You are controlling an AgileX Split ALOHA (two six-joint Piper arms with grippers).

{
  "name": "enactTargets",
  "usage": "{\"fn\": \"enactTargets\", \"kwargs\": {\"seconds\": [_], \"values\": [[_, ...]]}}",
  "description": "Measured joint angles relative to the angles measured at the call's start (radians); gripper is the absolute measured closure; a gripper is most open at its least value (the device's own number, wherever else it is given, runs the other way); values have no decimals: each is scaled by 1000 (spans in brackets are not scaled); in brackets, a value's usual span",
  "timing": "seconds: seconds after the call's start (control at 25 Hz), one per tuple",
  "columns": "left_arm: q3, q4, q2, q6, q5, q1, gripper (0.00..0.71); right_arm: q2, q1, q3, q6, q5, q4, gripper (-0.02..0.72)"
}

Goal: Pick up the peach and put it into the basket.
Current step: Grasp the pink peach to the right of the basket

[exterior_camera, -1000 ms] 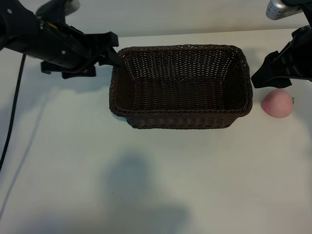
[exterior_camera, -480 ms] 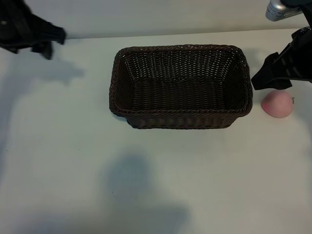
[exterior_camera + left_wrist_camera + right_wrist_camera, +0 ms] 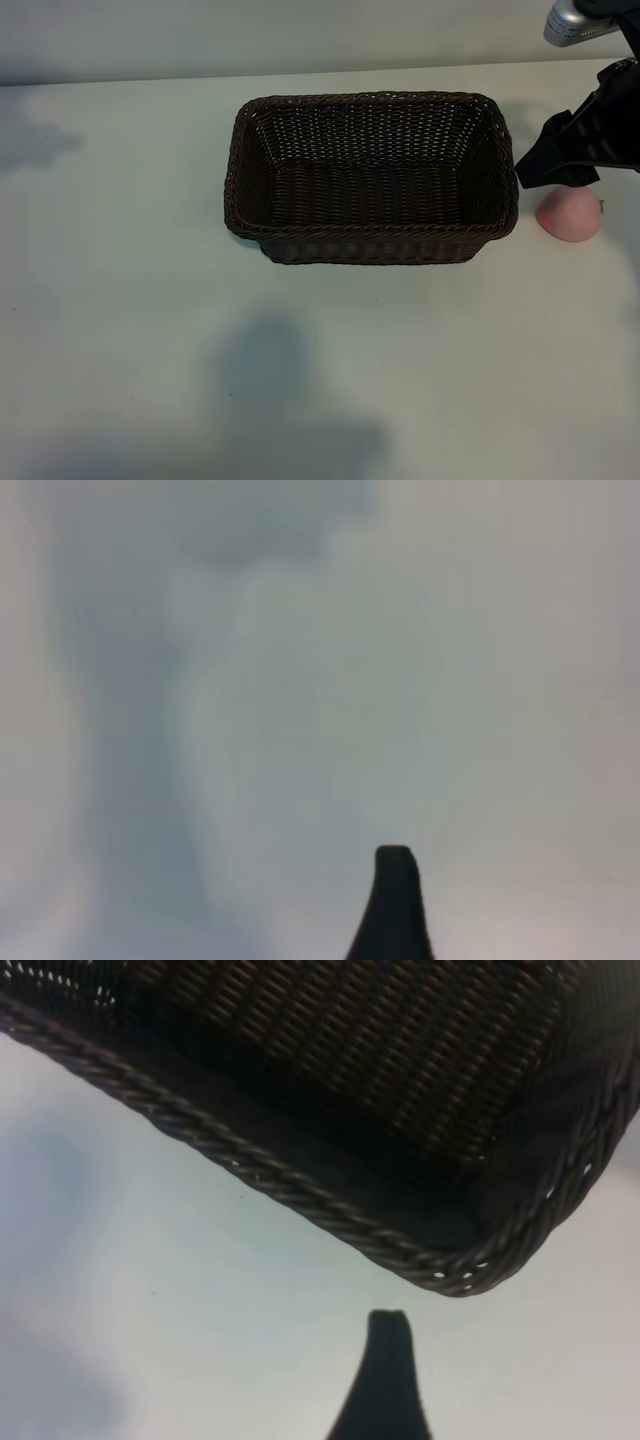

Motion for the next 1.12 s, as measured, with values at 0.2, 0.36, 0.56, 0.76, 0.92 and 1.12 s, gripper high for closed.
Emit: {"fn": "enactTargets", "kwargs": {"seconds": [0.2, 0.36, 0.56, 0.76, 0.92, 1.12], "values": [[25, -130, -155, 82, -2, 14, 114, 0, 0, 0, 0, 0, 0, 108], [125, -175, -358, 112, -46, 14, 114, 0, 0, 0, 0, 0, 0, 108], [350, -176, -693, 125, -165, 14, 114, 0, 0, 0, 0, -1, 0, 108], [535, -169, -930, 125, -131, 14, 114, 0, 0, 0, 0, -1, 0, 108], [664, -142, -1066, 78, -99, 14, 114, 0, 0, 0, 0, -2, 0, 108], [816, -117, -1213, 40, -100, 9, 114, 0, 0, 0, 0, -3, 0, 108]]}}
